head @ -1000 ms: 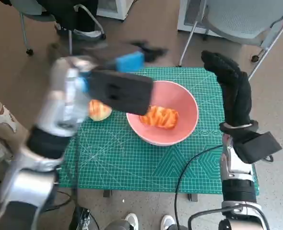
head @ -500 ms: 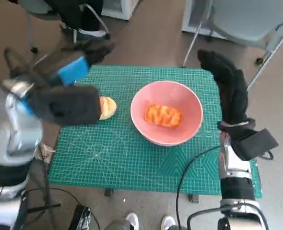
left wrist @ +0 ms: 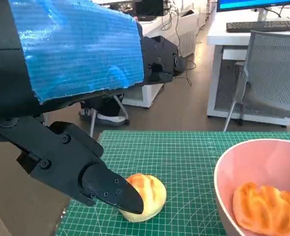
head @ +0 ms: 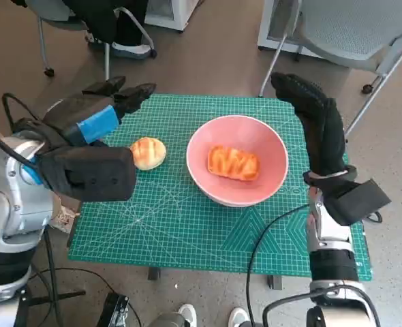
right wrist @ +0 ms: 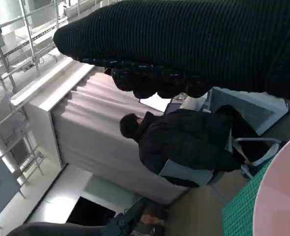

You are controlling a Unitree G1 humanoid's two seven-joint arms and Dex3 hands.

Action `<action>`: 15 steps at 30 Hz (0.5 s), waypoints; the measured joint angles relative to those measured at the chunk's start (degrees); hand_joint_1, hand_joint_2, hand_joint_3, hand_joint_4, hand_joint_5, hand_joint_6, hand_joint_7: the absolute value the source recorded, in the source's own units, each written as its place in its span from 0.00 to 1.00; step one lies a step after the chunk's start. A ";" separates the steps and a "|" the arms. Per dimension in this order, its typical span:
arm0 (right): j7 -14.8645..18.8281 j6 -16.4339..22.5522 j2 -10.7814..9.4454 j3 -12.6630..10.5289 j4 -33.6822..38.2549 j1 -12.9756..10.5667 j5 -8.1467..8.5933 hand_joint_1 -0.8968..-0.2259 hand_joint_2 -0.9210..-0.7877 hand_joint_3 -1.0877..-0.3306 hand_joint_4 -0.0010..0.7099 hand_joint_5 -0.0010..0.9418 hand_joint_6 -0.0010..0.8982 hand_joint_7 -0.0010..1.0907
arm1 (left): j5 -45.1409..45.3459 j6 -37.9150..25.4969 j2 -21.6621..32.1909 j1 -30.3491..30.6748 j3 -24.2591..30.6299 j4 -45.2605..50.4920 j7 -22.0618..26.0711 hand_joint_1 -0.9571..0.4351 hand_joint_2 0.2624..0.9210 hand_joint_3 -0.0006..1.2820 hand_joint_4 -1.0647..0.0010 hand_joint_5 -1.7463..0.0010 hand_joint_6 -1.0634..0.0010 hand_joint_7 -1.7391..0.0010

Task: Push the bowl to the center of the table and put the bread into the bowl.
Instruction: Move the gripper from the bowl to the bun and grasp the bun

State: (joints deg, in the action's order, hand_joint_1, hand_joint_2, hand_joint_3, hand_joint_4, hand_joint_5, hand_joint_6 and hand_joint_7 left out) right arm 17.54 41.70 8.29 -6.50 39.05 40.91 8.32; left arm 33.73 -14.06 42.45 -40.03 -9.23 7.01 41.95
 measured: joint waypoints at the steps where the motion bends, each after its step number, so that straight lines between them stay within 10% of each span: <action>1: 0.09 0.00 0.04 -0.01 0.04 0.03 0.08 0.32 0.00 0.32 0.20 0.00 0.00 0.36 | 0.05 0.35 0.00 -0.01 -0.20 -0.40 -0.07 0.50 0.62 0.00 1.00 1.00 0.86 1.00; 15: 0.71 0.13 0.59 -0.05 0.28 0.49 0.45 0.31 0.00 0.32 0.20 0.00 0.00 0.36 | 2.87 2.21 -1.85 -2.68 -5.55 -11.57 -2.46 0.48 0.62 0.00 1.00 1.00 0.86 1.00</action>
State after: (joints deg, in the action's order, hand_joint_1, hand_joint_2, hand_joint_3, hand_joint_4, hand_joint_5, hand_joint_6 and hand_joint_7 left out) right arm 18.25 41.84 8.88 -6.56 39.33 41.40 8.76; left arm 36.60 -11.84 40.60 -42.70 -14.78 -4.56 39.49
